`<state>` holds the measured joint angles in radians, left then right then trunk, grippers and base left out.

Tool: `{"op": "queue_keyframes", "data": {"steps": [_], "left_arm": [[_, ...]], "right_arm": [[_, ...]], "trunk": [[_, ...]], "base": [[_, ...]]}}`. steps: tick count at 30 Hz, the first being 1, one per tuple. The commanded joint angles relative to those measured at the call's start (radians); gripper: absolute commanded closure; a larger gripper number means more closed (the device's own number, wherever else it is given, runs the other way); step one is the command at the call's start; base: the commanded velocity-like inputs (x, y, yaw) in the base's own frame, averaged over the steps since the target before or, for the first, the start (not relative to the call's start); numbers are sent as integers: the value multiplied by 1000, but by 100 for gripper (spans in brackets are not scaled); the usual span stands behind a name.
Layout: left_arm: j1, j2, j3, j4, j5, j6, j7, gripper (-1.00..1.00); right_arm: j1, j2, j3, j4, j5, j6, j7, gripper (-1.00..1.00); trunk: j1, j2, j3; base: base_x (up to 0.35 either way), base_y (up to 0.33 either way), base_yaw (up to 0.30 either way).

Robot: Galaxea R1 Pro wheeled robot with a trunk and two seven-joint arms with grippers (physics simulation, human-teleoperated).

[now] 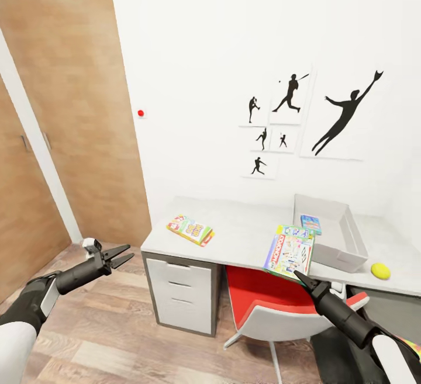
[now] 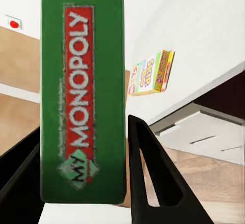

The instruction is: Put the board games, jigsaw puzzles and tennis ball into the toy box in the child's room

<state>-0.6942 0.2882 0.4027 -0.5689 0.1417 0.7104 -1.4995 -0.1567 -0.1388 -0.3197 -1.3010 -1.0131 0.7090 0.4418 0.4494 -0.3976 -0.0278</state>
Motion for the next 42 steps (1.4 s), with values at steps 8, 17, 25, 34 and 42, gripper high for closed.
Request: {"op": "queue_keyframes", "data": {"steps": [8, 17, 25, 34, 42], "left_arm": [[-1, 0, 1, 0, -1, 11, -4, -100], [-1, 0, 1, 0, -1, 11, -4, -100], [-1, 0, 1, 0, -1, 10, -4, -100], [-1, 0, 1, 0, -1, 11, -3, -100], [-1, 0, 1, 0, -1, 10, -3, -100]], "right_arm": [[-1, 1, -2, 0, -3, 7, 1, 100], [-1, 1, -2, 0, -2, 7, 2, 100], [-1, 0, -1, 0, -2, 7, 2, 100], [-1, 0, -1, 0, -3, 7, 2, 100], [-1, 0, -2, 0, -3, 6, 2, 100]], "trunk": [[1, -2, -8], [1, -2, -15], [1, -2, -20], [1, -2, -27], [1, -2, -33]], "base": [[0, 0, -184], [0, 0, -164], [0, 0, -157], [0, 0, -151], [0, 0, -146]]}}
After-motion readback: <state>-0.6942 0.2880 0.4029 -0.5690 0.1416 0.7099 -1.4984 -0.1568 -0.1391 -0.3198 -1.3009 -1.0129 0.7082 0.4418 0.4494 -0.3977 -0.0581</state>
